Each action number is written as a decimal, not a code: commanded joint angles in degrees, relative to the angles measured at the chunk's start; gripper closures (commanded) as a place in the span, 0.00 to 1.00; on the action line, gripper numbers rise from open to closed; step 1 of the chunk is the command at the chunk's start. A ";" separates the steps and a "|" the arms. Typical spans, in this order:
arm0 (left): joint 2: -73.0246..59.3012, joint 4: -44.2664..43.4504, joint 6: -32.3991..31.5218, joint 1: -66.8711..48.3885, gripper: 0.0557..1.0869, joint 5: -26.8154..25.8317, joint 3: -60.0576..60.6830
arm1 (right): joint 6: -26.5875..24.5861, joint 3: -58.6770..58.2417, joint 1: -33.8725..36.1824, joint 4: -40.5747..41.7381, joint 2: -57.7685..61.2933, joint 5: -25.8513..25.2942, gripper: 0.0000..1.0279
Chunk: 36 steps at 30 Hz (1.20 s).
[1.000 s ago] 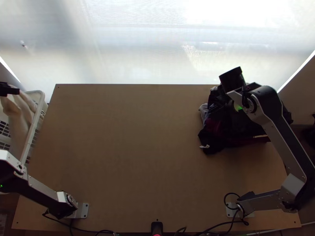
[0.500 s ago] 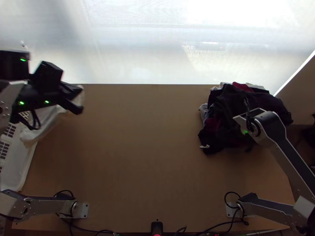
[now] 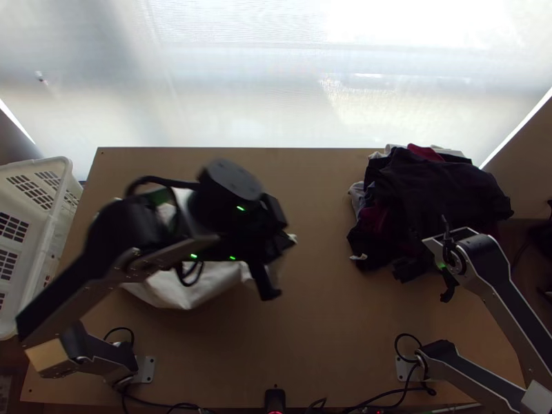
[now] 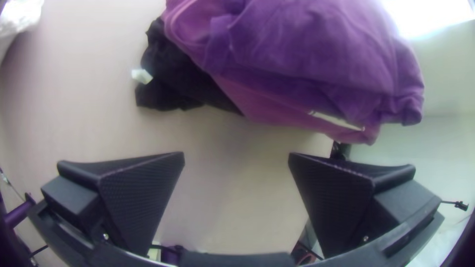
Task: Fold the t-shirt
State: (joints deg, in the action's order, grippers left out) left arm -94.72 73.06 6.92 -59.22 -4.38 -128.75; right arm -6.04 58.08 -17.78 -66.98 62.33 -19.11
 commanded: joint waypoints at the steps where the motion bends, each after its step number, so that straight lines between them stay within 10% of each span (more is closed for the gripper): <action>1: -6.53 -8.37 -1.91 -9.68 0.97 0.34 -2.12 | -0.20 -6.23 5.21 0.27 -4.93 2.33 0.05; 7: -9.43 -11.18 -0.59 -9.68 0.85 0.52 -1.77 | 1.03 -9.92 6.71 0.27 -6.95 4.70 0.05; 11: -8.91 -9.07 -1.82 -10.12 0.02 0.16 -0.28 | 3.49 -12.47 5.30 1.68 -6.95 5.67 0.05; 23: -3.63 -1.87 -0.24 -2.83 0.05 -0.45 2.01 | 2.18 -7.46 0.99 1.50 -5.81 14.02 0.05; 36: 18.08 -4.85 16.20 33.82 0.05 0.08 43.76 | 3.93 3.17 -17.55 6.51 14.67 22.81 0.05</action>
State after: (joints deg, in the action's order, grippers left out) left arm -86.76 71.37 16.99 -40.38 -4.62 -102.96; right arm -3.64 57.41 -27.75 -64.49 67.05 -2.46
